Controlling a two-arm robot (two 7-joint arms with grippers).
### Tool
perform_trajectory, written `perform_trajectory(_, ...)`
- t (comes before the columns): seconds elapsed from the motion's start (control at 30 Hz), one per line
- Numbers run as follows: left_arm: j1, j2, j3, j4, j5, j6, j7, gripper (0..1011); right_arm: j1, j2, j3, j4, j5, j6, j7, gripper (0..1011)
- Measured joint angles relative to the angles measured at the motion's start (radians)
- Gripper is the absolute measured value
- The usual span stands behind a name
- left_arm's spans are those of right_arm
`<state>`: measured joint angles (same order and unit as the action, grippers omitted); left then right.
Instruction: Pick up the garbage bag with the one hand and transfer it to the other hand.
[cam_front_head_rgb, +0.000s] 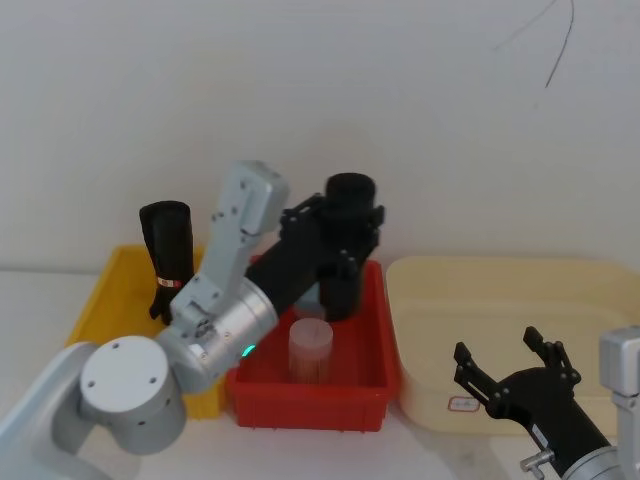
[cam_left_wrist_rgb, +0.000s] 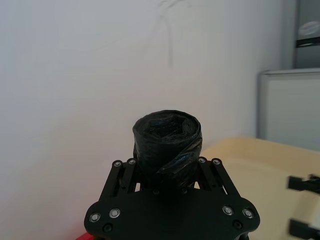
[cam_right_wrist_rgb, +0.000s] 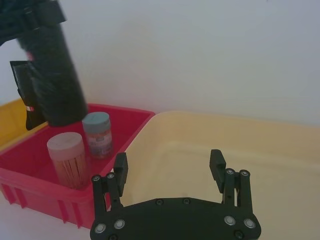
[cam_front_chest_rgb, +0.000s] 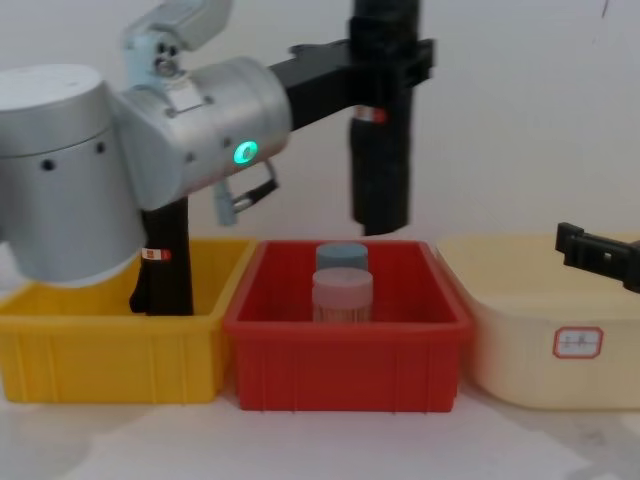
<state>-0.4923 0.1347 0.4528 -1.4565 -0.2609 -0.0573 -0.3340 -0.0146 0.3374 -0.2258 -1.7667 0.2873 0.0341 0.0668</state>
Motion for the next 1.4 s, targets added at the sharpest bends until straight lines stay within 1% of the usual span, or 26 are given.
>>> perform_trajectory(0.03,-0.011,-0.010,0.010,0.012,-0.007,-0.001,-0.016,477,0.000,0.000,0.000,0.000,0.000,0.000,0.000,1000)
perform_trajectory(0.23,-0.048,-0.042,0.039,0.054,-0.030,-0.005,-0.065,477,-0.002,0.001,0.000,-0.001,0.000,-0.005,0.008,1000)
perform_trajectory(0.37,-0.072,-0.063,0.058,0.083,-0.043,-0.007,-0.091,476,-0.005,0.005,0.001,-0.005,0.002,-0.012,0.022,1001)
perform_trajectory(0.53,-0.091,-0.078,0.075,0.106,-0.051,-0.008,-0.108,477,-0.010,0.011,0.003,-0.011,0.008,-0.021,0.042,1001)
perform_trajectory(0.9,-0.109,-0.091,0.092,0.131,-0.069,-0.001,-0.122,477,-0.018,0.021,0.010,-0.020,0.016,-0.028,0.079,1000)
perform_trajectory(1.1,-0.117,-0.098,0.101,0.146,-0.086,0.008,-0.132,476,-0.019,0.028,0.013,-0.021,0.018,-0.032,0.101,1000)
perform_trajectory(1.4,-0.122,-0.103,0.107,0.156,-0.098,0.013,-0.138,477,-0.004,0.038,0.023,-0.009,0.023,-0.040,0.139,1000)
